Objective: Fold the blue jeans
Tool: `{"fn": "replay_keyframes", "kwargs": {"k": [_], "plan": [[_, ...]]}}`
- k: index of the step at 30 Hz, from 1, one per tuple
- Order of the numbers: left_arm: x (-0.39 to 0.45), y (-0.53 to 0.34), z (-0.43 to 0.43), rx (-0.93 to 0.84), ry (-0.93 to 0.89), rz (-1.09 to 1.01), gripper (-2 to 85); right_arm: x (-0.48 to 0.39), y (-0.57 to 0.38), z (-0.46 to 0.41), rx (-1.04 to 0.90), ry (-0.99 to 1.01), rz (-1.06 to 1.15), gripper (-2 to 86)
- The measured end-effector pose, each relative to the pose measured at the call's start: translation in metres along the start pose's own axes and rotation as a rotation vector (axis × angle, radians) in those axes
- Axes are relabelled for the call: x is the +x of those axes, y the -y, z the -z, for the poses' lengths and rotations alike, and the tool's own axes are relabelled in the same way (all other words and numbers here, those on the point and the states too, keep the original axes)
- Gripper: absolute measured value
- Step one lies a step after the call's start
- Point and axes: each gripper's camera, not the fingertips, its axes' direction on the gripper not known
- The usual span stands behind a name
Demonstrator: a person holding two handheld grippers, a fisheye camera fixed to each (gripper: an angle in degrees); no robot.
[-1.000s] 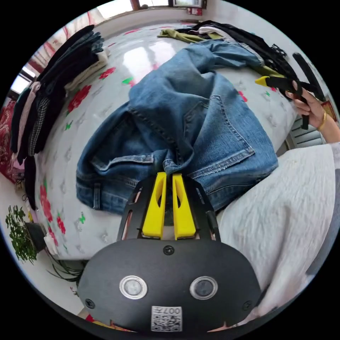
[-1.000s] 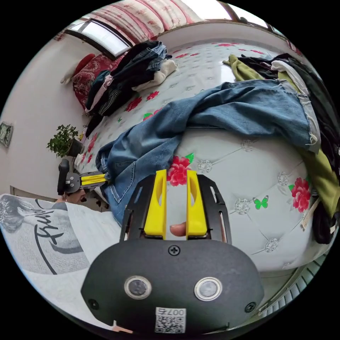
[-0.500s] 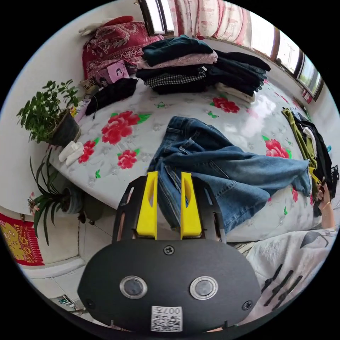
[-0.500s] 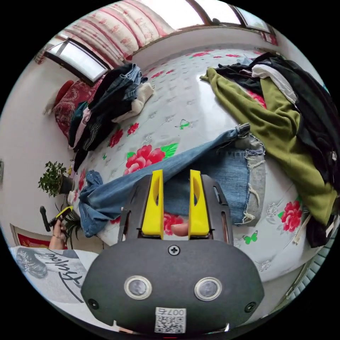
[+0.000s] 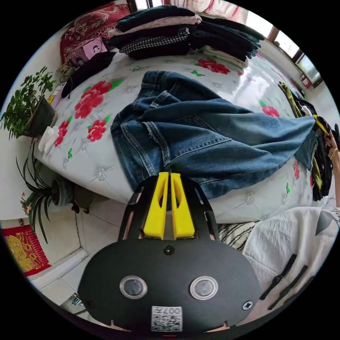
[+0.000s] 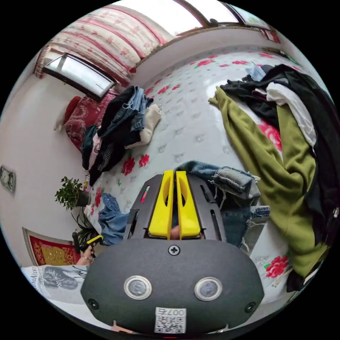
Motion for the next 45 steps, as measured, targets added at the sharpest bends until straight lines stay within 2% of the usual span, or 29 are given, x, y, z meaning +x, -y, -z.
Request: {"fn": "replay_keyframes", "kwargs": {"k": [2,4,7,10,12,15,18,20,24,27,31,35,37,39,42,45], "plan": [[-0.014,0.013,0.029,0.07,0.019,0.0,-0.8,-0.044,0.012,0.062,0.168,0.174,0.202,-0.1],[-0.027,0.021,0.071,0.178,0.031,0.012,-0.9,-0.073,0.009,0.115,0.297,0.254,0.324,-0.2],[-0.034,0.016,0.157,0.374,0.065,-0.016,-0.9,-0.103,-0.018,0.184,0.47,0.271,0.514,-0.2],[-0.028,0.003,0.186,0.413,0.084,-0.068,-0.9,-0.091,-0.058,0.211,0.527,0.242,0.524,-0.1],[-0.019,-0.01,0.184,0.349,0.052,-0.125,-0.9,-0.065,-0.086,0.209,0.508,0.224,0.45,0.0],[-0.007,-0.024,0.139,0.158,-0.016,-0.169,-0.8,0.001,-0.137,0.177,0.36,0.164,0.231,0.6],[-0.007,-0.045,0.078,-0.053,-0.035,-0.069,-0.3,0.07,-0.196,0.119,0.122,0.048,-0.065,2.0],[-0.008,-0.058,0.063,-0.096,0.0,0.0,0.7,0.1,-0.234,0.1,0.028,-0.091,-0.182,3.6],[-0.018,-0.064,0.064,-0.047,-0.106,0.157,7.2,0.106,-0.24,0.105,0.031,-0.176,-0.179,6.0],[-0.018,-0.049,0.06,-0.019,-0.125,0.226,8.5,0.089,-0.218,0.095,0.022,-0.229,-0.066,8.1],[-0.011,-0.024,0.035,-0.093,-0.086,0.257,6.5,0.044,-0.18,0.05,-0.051,-0.26,0.137,9.6],[0.0,-0.001,0.027,-0.21,0.024,0.156,0.7,0.01,-0.155,-0.015,-0.226,-0.42,0.287,6.9],[0.001,0.001,0.041,-0.198,0.064,0.102,-0.5,0.015,-0.152,-0.033,-0.31,-0.522,0.28,4.7],[-0.002,-0.005,0.054,-0.173,0.067,0.073,-0.7,0.019,-0.154,-0.02,-0.268,-0.518,0.276,2.6],[-0.016,-0.024,0.077,-0.109,0.012,0.11,-0.8,0.026,-0.173,0.029,-0.195,-0.426,0.244,1.6],[-0.029,-0.048,0.088,-0.062,-0.048,0.159,-0.6,0.041,-0.21,0.079,-0.134,-0.364,0.087,2.5]]}}
